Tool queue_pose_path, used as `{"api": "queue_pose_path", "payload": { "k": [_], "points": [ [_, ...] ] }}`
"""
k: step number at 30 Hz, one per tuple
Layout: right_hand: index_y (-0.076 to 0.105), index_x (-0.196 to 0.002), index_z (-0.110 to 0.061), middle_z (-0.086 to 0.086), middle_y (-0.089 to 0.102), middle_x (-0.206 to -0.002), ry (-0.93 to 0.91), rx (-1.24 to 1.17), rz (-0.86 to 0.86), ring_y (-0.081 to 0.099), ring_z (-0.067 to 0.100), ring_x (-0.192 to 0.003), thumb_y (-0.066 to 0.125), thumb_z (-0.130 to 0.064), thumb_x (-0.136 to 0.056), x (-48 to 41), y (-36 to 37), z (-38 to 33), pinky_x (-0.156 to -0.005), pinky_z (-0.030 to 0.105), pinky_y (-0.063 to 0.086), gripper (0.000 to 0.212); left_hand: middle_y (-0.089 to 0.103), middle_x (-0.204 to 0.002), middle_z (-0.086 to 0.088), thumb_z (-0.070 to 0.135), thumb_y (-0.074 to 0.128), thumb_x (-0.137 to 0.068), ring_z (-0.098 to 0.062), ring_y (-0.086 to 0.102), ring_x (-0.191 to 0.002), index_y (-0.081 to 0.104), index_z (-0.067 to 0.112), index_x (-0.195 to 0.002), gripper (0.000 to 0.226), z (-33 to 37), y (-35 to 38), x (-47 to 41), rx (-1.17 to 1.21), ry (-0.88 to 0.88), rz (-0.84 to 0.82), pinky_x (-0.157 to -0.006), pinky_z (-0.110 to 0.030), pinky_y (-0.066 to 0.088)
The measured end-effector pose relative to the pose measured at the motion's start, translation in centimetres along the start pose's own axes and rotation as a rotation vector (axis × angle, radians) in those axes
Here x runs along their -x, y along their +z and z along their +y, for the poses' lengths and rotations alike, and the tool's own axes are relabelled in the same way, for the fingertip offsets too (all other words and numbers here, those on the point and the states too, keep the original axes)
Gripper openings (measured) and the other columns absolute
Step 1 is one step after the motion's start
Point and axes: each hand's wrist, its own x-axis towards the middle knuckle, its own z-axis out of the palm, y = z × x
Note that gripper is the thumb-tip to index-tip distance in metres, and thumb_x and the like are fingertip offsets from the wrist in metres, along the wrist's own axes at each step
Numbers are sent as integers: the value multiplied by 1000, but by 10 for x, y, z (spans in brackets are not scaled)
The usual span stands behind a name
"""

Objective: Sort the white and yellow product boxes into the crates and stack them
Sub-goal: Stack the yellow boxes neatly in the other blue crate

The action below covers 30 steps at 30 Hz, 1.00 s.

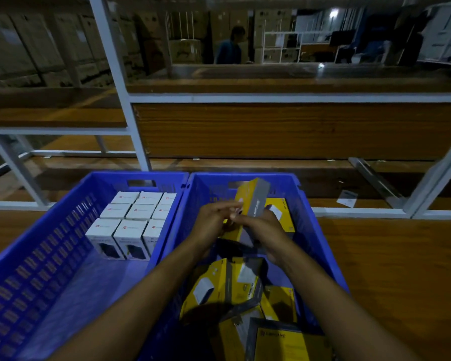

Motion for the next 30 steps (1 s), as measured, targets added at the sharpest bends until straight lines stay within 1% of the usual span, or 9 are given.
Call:
{"api": "queue_pose_path", "payload": {
  "k": [3,7,10,17,21,23,25,27,30],
  "points": [
    [68,-87,-10,12,71,-83,56,-76,125,68,37,-80,70,-4,-80,-5,-6,3,-65,37,52,9,71,-117,-2,2,59,-89,-19,65,-113,76,16,-103,26,-7,0,-5,-50,76,46,-94,-37,54],
    [69,-96,-10,16,71,-91,183,-334,138,67,38,-81,62,-13,-80,-7,-15,-5,-66,43,54,17,66,-111,1,8,61,-94,-13,65,-97,62,14,-123,30,-8,-7,-7,-23,39,210,-83,-34,57],
    [71,-101,-12,16,71,-95,205,-397,129,65,37,-85,63,-24,-68,-8,-17,-9,-69,41,53,36,73,-107,-7,22,59,-96,-23,69,-93,65,11,-122,29,-5,-11,-9,114,-86,116,-79,-40,57],
    [66,-96,-15,17,64,-98,176,-323,124,60,37,-89,62,-30,-62,-6,-16,-12,-73,44,46,38,71,-114,-15,18,59,-95,-33,68,-102,65,9,-121,28,-2,-13,-7,211,-49,36,-83,-45,55],
    [59,-72,-21,9,56,-93,172,-114,6,54,33,-87,66,-40,-53,-6,-23,-18,-78,42,42,27,68,-121,-15,19,62,-93,-34,66,-108,57,8,-129,37,0,-16,-10,296,-53,42,-87,-48,56],
    [52,-64,-21,4,52,-75,223,-44,-106,51,25,-66,64,-30,-70,0,-32,-24,-61,29,44,15,67,-120,-15,19,59,-95,-34,64,-108,57,8,-127,34,4,-18,-11,350,-91,59,-86,-47,55],
    [49,-63,-19,1,51,-61,284,-30,-168,50,20,-52,57,-14,-84,0,-44,-26,-48,20,43,23,69,-108,-14,20,58,-96,-30,66,-98,63,9,-119,26,6,-20,-12,380,-150,45,-83,-43,55],
    [57,-67,-16,2,57,-60,275,0,-147,55,18,-51,64,-15,-83,-1,-53,-29,-49,22,47,18,71,-95,-11,21,58,-96,-28,66,-87,67,9,-112,22,6,-23,-13,362,-197,-4,-76,-39,55],
    [69,-87,-15,9,65,-78,240,-68,47,61,23,-65,74,-23,-84,-7,-62,-30,-63,32,51,10,68,-116,-13,14,58,-95,-29,67,-91,58,10,-129,35,5,-23,-16,357,-228,-7,-68,-39,57]
  ]
}}
